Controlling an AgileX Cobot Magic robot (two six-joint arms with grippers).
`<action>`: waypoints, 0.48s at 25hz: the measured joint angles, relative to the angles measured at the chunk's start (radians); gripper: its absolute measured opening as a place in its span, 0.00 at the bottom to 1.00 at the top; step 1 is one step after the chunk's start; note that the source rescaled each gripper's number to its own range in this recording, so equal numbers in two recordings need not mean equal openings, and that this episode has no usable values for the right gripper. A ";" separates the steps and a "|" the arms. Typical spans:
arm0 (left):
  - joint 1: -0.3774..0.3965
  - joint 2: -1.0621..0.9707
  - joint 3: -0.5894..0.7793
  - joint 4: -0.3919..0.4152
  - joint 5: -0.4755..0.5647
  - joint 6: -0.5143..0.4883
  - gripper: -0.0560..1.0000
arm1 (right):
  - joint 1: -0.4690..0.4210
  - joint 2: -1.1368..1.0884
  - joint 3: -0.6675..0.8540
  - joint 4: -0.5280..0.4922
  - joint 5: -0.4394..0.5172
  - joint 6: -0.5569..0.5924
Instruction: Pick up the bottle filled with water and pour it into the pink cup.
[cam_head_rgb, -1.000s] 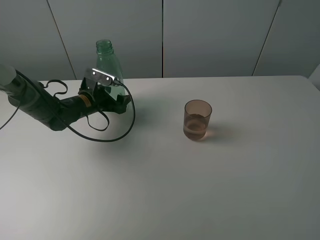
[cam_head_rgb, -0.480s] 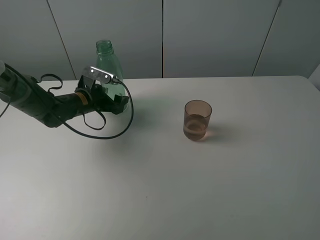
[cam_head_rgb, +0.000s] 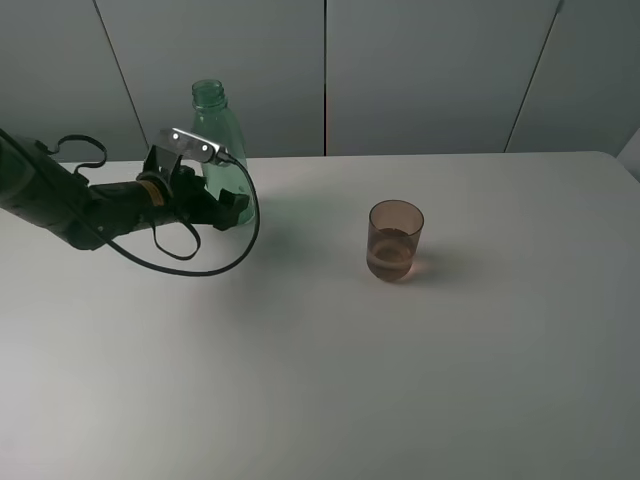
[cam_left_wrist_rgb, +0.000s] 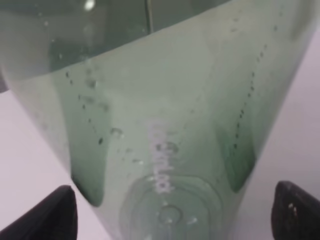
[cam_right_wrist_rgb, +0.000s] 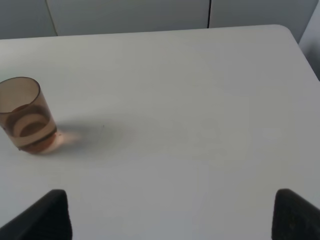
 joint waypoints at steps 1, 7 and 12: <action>0.000 -0.012 0.012 0.000 0.015 0.000 0.97 | 0.000 0.000 0.000 0.000 0.000 0.000; 0.000 -0.111 0.116 0.000 0.142 -0.001 0.97 | 0.000 0.000 0.000 0.000 0.000 0.000; 0.000 -0.289 0.189 0.000 0.380 -0.001 0.97 | 0.000 0.000 0.000 0.000 0.000 0.000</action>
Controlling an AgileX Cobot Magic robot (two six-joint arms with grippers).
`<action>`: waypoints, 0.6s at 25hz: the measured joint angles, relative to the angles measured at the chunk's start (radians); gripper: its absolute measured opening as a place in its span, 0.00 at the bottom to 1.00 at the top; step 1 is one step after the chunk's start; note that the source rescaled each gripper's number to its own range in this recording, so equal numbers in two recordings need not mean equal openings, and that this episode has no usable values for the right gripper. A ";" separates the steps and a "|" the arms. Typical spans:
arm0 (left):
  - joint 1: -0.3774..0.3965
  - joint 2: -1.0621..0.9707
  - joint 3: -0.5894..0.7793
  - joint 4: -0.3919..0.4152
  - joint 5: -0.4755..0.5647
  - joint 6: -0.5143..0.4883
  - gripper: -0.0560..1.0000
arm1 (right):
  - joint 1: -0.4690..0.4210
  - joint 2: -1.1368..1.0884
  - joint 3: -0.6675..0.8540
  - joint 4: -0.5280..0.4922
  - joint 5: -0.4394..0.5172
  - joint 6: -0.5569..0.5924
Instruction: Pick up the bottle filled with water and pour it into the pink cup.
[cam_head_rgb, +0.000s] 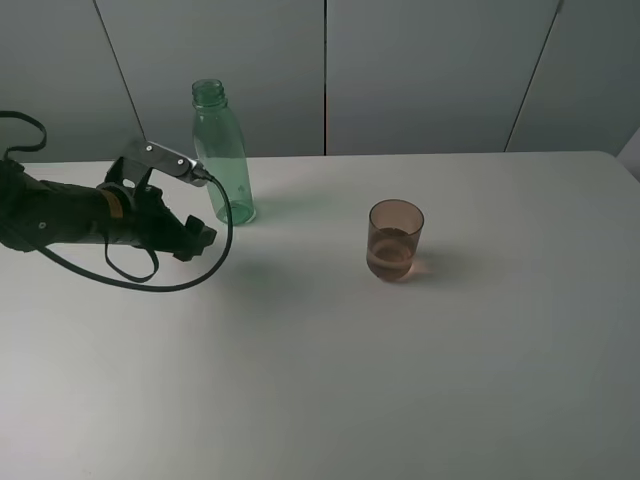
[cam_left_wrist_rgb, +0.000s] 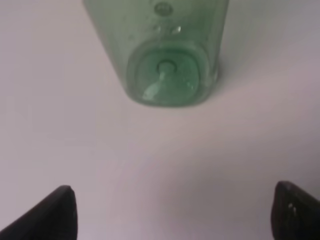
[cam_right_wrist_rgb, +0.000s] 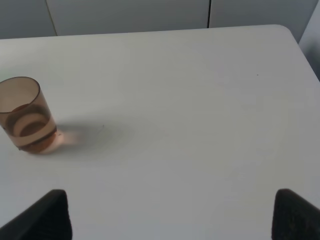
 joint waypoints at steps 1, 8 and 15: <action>0.002 -0.049 0.000 0.000 0.070 0.011 0.97 | 0.000 0.000 0.000 0.000 0.000 0.000; 0.085 -0.303 -0.066 -0.022 0.390 0.050 0.97 | 0.000 0.000 0.000 0.000 0.000 0.000; 0.166 -0.490 -0.071 -0.187 0.494 0.179 0.97 | 0.000 0.000 0.000 0.000 0.000 0.000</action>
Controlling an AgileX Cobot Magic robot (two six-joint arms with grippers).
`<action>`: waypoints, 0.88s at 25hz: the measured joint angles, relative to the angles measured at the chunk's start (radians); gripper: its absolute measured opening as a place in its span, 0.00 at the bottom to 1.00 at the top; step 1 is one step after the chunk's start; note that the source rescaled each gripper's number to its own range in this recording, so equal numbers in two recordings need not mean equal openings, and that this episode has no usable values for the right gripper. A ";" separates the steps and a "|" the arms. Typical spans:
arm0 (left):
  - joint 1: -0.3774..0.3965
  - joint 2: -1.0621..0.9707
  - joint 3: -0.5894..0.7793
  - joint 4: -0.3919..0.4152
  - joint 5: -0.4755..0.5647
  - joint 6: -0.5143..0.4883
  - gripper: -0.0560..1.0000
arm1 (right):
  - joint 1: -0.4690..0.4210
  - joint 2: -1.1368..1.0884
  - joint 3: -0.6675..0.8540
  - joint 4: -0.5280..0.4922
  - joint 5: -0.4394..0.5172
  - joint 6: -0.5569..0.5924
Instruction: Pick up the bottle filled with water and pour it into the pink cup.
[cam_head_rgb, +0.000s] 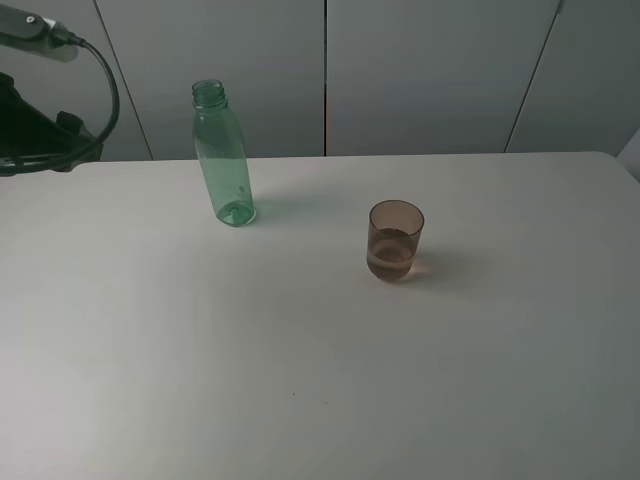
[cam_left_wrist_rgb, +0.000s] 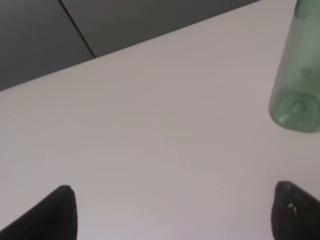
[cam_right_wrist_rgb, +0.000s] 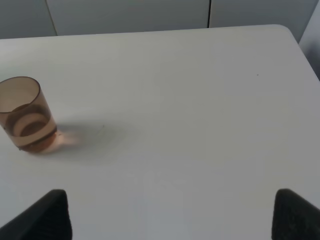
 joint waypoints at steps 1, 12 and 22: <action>0.002 -0.026 0.000 -0.038 0.016 0.038 0.97 | 0.000 0.000 0.000 0.000 0.000 0.000; 0.022 -0.383 0.002 -0.223 0.267 0.233 0.94 | 0.000 0.000 0.000 0.000 0.000 0.000; 0.024 -0.742 0.031 -0.277 0.720 0.219 0.94 | 0.000 0.000 0.000 0.000 0.000 0.000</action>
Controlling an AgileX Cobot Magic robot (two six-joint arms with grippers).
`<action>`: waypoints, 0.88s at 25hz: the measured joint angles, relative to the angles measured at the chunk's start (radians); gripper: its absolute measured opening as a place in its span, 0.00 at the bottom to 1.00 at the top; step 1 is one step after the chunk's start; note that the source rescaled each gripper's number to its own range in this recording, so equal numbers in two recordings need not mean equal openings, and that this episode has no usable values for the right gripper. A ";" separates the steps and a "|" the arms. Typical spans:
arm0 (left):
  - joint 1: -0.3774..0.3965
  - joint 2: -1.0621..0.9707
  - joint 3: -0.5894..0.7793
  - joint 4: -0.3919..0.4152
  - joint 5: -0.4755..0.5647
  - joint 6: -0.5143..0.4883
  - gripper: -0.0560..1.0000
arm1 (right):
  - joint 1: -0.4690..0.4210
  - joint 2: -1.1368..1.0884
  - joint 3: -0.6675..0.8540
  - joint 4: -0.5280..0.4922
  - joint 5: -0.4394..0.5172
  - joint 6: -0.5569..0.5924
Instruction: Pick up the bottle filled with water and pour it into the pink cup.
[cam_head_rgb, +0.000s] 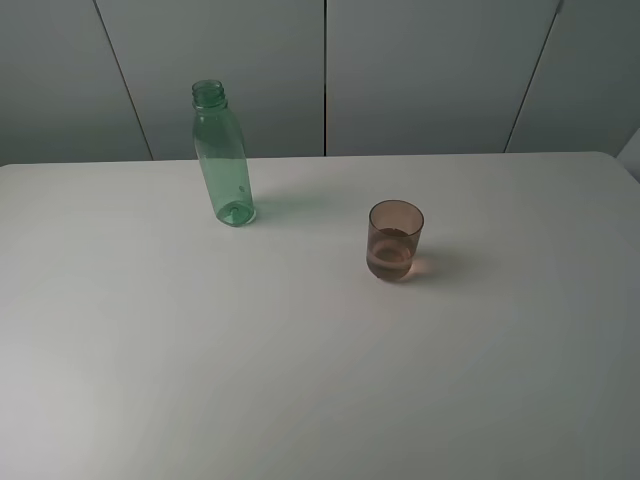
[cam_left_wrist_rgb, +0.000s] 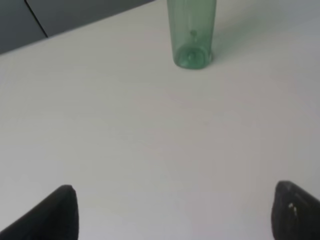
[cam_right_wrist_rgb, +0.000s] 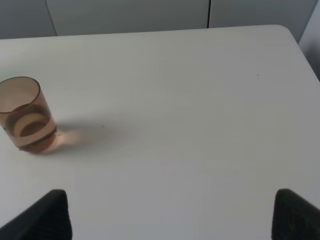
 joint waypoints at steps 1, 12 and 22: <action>0.000 -0.037 0.014 -0.005 0.005 -0.011 0.94 | 0.000 0.000 0.000 0.000 0.000 0.000; 0.000 -0.480 0.172 0.055 0.041 -0.115 0.94 | 0.000 0.000 0.000 0.000 0.000 0.000; 0.000 -0.608 0.237 0.082 0.123 -0.176 0.94 | 0.000 0.000 0.000 0.000 0.000 0.000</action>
